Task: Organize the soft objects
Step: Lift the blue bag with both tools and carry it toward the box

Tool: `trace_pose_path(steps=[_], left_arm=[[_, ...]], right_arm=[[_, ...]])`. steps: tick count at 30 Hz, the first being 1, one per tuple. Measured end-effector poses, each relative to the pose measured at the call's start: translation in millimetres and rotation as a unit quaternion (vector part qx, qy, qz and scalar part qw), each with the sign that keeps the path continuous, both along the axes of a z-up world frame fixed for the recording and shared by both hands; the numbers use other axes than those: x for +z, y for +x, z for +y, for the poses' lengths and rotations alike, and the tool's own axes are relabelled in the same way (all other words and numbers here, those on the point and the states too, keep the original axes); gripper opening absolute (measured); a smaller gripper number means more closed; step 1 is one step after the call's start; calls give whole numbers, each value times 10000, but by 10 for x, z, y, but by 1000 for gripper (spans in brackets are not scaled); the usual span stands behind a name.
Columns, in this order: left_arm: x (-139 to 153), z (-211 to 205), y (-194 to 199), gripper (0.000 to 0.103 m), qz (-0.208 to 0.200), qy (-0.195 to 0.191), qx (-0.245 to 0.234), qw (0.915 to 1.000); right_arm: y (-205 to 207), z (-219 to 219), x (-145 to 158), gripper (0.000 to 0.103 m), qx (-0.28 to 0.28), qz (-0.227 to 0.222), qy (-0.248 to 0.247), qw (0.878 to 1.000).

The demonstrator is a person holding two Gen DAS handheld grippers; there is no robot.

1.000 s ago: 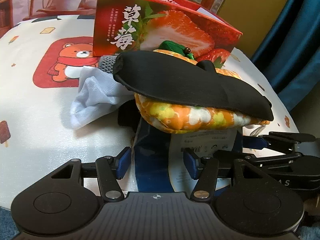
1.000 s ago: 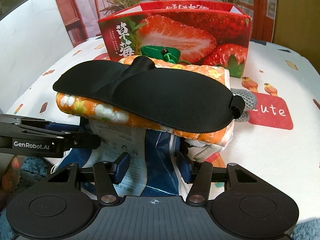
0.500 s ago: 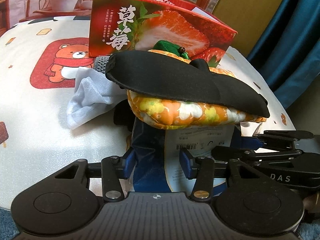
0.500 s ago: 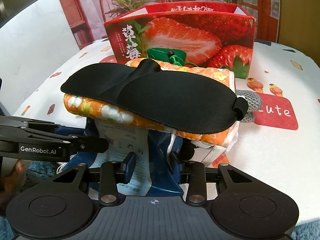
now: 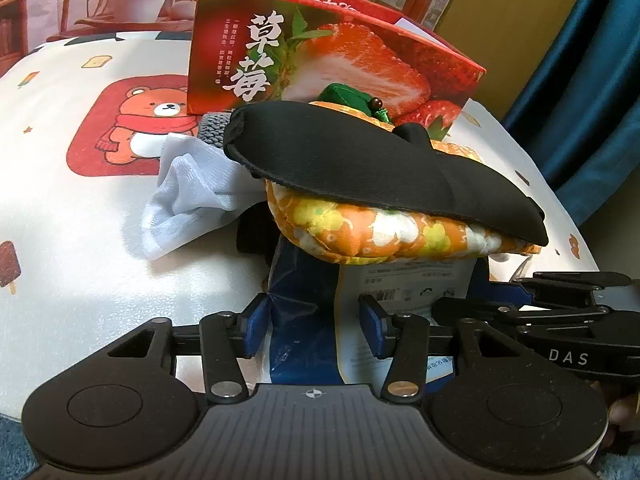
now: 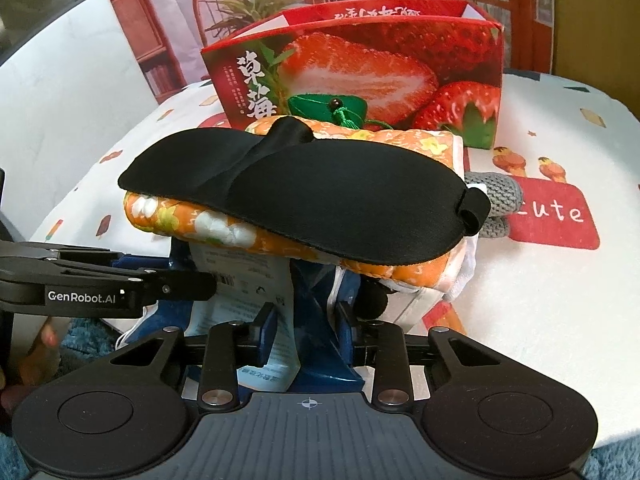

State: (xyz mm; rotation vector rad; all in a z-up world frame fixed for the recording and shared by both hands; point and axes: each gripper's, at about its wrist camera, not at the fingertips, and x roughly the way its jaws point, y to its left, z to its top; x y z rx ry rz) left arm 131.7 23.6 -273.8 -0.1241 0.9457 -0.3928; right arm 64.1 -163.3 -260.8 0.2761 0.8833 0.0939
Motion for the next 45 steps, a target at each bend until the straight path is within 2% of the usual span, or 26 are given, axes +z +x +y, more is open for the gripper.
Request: trace_pose_path(steps=[8,18,31,37,40,43,45], left_arm=[[48,39,-57,45,-15,-159,-107,9998],[453,24,-295,45,-861,-220,-271,9957],[592,-52,-429,45,-1578,-77,-295,9870],[704,-6,-515,45,-1914,-244,-209,9810],[673,-23,-496,45,-1829,-204,-231,9826],[585,-40,-447,45,-1552,-190,-255,9874],[586,-39,-451,45,-1561,-193,-254,9872]], right_arm=[[-24,27,38,26,20,-45,-38,10000],[-211,26,394,25,79,-754,-135,9970],[-290,75,602,24,57,-1399,-533,9887],[-386,102,748,24,45,-1864,-668,9802],[-406,117,789,24,85,-1992,-738,9772],[-365,122,729,24,100,-1804,-798,9803],[-355,121,699,24,84,-1714,-760,9822]])
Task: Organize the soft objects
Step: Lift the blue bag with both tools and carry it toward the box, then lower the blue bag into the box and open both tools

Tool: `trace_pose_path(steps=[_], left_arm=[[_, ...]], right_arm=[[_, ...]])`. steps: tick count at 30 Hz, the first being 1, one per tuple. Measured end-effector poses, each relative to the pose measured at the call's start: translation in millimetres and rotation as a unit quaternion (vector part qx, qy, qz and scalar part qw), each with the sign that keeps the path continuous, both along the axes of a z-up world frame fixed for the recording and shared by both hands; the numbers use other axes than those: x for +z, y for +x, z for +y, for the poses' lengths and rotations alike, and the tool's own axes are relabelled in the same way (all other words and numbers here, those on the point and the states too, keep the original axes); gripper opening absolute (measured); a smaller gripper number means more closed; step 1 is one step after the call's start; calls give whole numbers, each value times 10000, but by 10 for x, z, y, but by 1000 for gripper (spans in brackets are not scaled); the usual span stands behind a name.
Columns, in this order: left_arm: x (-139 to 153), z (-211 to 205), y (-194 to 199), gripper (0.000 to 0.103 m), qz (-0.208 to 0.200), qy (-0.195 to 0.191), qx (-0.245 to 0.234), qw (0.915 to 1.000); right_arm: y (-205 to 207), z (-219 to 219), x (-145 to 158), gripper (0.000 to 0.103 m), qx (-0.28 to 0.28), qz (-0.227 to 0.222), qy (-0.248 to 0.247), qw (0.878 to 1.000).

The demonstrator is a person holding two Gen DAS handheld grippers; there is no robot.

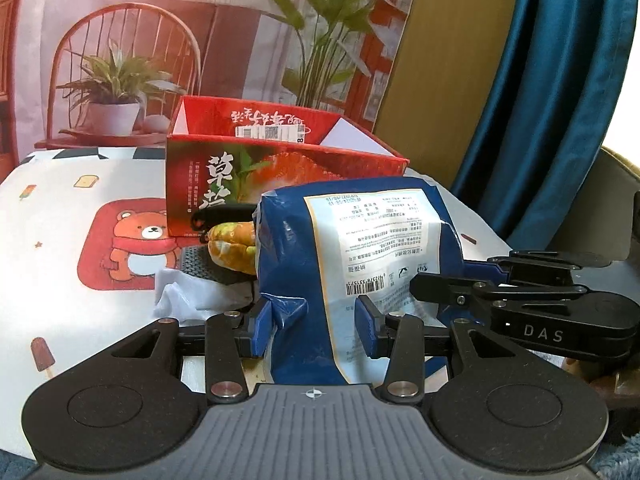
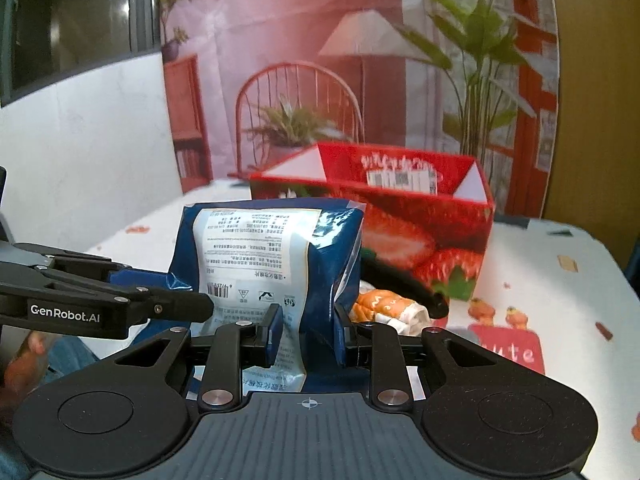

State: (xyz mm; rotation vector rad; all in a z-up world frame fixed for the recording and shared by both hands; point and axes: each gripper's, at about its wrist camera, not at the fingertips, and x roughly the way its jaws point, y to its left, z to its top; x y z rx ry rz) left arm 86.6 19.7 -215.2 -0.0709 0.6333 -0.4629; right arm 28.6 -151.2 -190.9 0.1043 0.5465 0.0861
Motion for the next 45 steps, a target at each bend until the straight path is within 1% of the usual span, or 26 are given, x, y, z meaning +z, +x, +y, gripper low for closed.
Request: trace_pose_path(steps=[10,13,16,20,27,32,35,38,45], left_arm=[[169,90,-82,45,-219,-314,129,9992],[258,92,-112,45,-379,-319,137,9987],[321,61,-51,45,-453,-282,132,9985],[431,35,84,45,-553,-271,116,9980],[745,9,519,45,-738,-299,-12,9968],[893,-61,913,45,-772,-238,-66,9967],[939,-91,1206,45,-692,-266,-42,9972],[948,-129,1495,45,-585,-294,21,9979],[904,-234,2078,45,-439,-89,242,9987]], right_arm=[[-76,40,125,24,60,-330,-36,9994],[-96,48,207,24,88,-465,-83,9988],[-48,35,279,25,102,-524,-127,9985],[108,-63,366,25,128,-526,23,9985],[534,-363,641,25,305,-632,238,9972],[952,-512,809,25,458,-750,-145,9960],[1255,-624,883,24,467,-751,-158,9960],[1551,-737,909,25,413,-759,-135,9962],[2128,-864,762,24,295,-710,-335,9965]])
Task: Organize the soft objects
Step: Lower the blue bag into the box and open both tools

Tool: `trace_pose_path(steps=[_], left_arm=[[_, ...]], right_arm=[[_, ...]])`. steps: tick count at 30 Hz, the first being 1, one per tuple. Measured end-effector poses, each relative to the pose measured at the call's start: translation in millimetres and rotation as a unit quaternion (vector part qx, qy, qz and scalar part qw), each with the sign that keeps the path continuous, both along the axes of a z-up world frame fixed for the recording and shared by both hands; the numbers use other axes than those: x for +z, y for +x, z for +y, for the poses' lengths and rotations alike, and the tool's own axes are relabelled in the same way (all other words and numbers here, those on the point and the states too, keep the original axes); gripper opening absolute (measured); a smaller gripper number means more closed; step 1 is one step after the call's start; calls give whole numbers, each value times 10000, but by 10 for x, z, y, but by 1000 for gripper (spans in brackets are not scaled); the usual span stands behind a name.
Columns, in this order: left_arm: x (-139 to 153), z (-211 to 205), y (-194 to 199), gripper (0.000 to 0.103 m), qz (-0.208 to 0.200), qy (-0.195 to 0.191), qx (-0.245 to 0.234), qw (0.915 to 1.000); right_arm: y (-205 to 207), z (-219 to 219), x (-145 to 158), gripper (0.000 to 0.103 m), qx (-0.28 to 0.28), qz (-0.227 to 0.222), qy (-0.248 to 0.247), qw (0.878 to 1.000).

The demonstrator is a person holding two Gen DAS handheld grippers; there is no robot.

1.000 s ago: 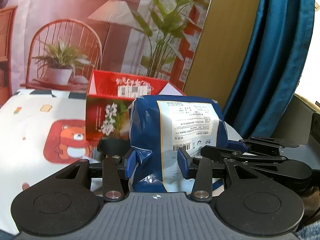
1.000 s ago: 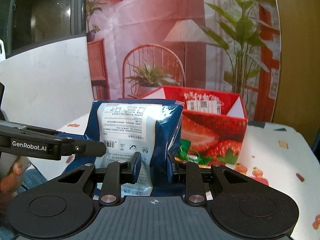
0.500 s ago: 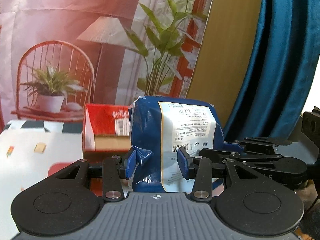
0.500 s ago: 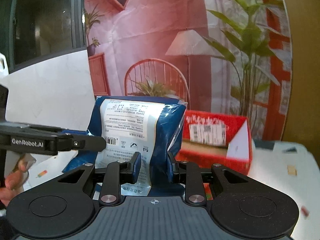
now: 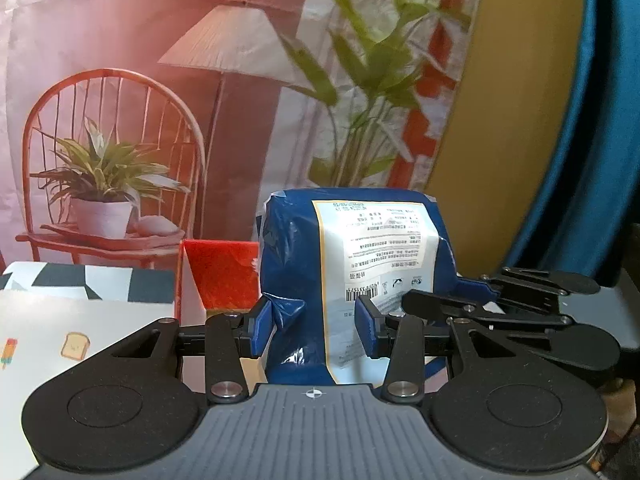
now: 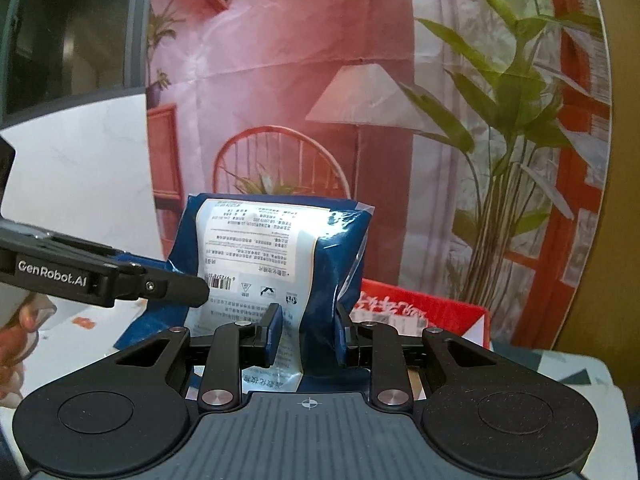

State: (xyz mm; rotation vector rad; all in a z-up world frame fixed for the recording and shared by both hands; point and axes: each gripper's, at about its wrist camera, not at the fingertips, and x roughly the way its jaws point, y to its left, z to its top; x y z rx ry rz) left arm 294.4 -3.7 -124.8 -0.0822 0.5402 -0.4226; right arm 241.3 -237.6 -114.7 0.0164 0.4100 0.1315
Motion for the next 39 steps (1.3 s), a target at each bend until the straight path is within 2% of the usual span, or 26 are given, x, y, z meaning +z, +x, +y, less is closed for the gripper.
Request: trace_pose_path(steps=[7,16,19,23,27,32,39], left_arm=[[-76,-161,435,45,-52,268,103,9996],[-466,-235,691,45,512,599,-12,9969],[-550,-217,711,45,656,548,-37,9963],[-605,-227,689,46,687,671,-21,9954],[-544,-165,623,53,603,622,54,9962],[-421,-96,461,53,492,548,40,9973],[-337,-22,32,53,485,444,-84,9978]], right_arm=[[413,-95,-193,25,-179,71,-139,9997],[678,-199,-624,25,-317,684,1,9971],[682,-232,-717,25,-341,858,163,9956],[656,-236,-785,26,-420,1008,286,9936],[598,-213,-797,33,-618,1038,230,9924],[437,-228,-711,40,-755,872,287,9929],[83,-158,-533,40,-637,680,530,9942]])
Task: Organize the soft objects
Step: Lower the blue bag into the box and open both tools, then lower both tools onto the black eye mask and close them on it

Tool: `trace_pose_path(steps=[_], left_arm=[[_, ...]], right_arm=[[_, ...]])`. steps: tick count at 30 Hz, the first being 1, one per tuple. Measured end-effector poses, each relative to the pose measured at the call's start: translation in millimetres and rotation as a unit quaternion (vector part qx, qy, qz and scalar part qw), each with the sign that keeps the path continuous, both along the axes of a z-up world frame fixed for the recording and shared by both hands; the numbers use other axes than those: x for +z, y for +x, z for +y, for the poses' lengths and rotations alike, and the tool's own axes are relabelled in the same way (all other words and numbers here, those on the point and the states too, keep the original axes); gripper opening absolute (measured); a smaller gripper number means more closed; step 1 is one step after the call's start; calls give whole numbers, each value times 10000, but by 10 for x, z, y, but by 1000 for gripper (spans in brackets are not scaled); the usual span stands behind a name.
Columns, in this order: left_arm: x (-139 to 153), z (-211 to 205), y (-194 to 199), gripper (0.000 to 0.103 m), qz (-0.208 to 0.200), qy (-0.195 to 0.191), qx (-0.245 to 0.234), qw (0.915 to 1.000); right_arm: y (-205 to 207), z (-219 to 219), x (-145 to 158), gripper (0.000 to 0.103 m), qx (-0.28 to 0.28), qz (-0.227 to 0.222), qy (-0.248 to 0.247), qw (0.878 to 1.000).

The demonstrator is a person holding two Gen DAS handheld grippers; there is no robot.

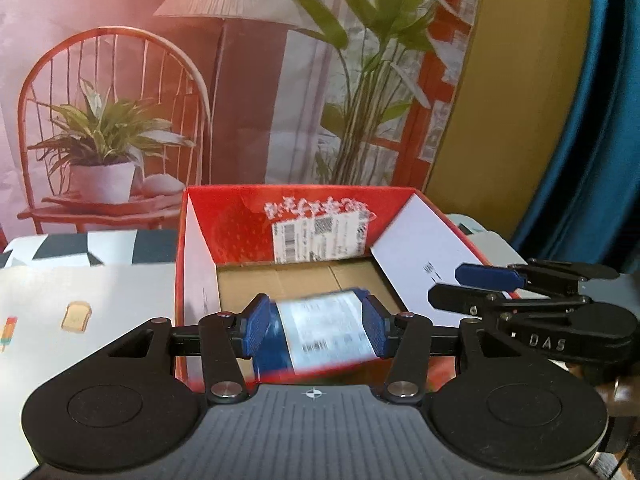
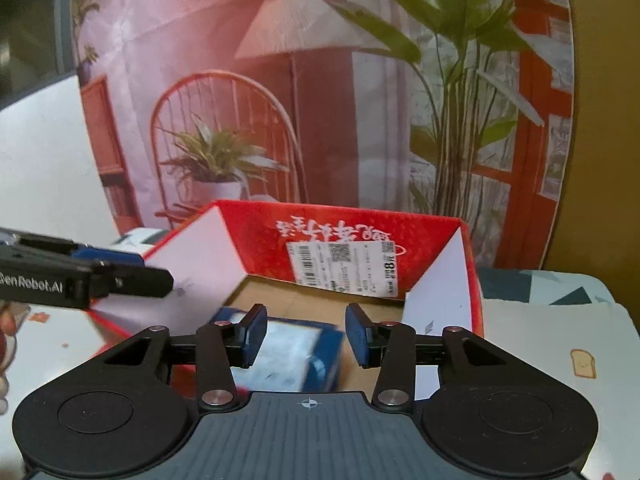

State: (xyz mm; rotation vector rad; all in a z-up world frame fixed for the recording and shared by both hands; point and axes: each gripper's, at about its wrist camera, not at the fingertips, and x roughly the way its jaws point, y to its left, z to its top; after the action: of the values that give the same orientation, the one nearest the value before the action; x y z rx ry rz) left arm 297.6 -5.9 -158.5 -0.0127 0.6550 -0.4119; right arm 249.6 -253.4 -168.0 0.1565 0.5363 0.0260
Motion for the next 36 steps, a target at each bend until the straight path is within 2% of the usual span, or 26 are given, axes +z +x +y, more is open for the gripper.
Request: trace_pose_path(steps=[10,14,18,23,29,36], left_arm=[[-133,183,-722,53,120,-180,-145,9997],[-252,234,-921,53,176,-112,-71,9998],[-361,289,-1091,53,244,-223,60,9994],[-467,205,-1326,53,143,-223,72,9996],[-678,65,-1473,53,238,52,-39,9997],[-855,36,-1530,53,255,222,-93,9994]], right_arm=[[-740,336,56,40,307,-95,311,9990],[-1052,490,-32,40,339,-36,200,9992],[-1330,617,-155,40,250,82,52,9996],[-1640,741,-300,40,143,186,-72,9997],[-1696,812,-573,40,93,600,-263,9978],[-1642,758,-787,40,8,599,-288,9978]])
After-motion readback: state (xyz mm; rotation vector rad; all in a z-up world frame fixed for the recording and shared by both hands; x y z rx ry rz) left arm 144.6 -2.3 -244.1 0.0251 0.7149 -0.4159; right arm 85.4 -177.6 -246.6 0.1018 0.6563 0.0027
